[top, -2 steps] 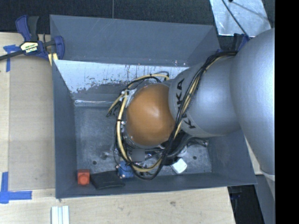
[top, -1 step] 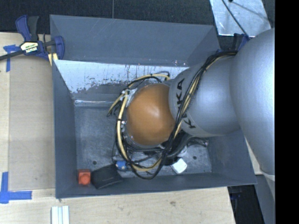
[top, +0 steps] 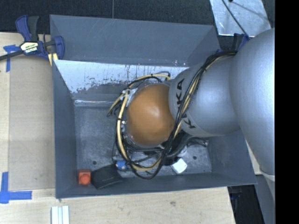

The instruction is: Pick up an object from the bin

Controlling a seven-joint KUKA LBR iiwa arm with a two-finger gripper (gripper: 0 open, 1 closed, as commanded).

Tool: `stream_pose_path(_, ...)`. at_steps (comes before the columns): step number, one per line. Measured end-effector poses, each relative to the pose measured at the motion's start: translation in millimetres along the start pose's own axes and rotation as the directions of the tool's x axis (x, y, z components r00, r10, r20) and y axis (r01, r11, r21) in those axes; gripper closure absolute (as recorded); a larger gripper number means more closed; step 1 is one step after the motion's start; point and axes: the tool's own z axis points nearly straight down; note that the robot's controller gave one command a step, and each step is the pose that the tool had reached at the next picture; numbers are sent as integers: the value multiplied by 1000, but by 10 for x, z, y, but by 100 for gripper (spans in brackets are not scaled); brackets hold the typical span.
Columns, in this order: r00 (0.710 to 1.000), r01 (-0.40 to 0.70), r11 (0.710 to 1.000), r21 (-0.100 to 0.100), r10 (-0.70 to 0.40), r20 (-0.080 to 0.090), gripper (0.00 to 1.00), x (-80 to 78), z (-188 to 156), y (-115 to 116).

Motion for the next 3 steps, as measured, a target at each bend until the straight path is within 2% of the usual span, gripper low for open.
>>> stream_pose_path(1, 1000, -5, 1000, 5, 5, 6, 100, -9, -321, -8)
stream_pose_path(2, 1000, -9, 1000, 7, 9, 8, 100, -22, -972, -20)
stream_pose_path(3, 1000, -15, 1000, 3, 15, 5, 100, -27, -974, -25)
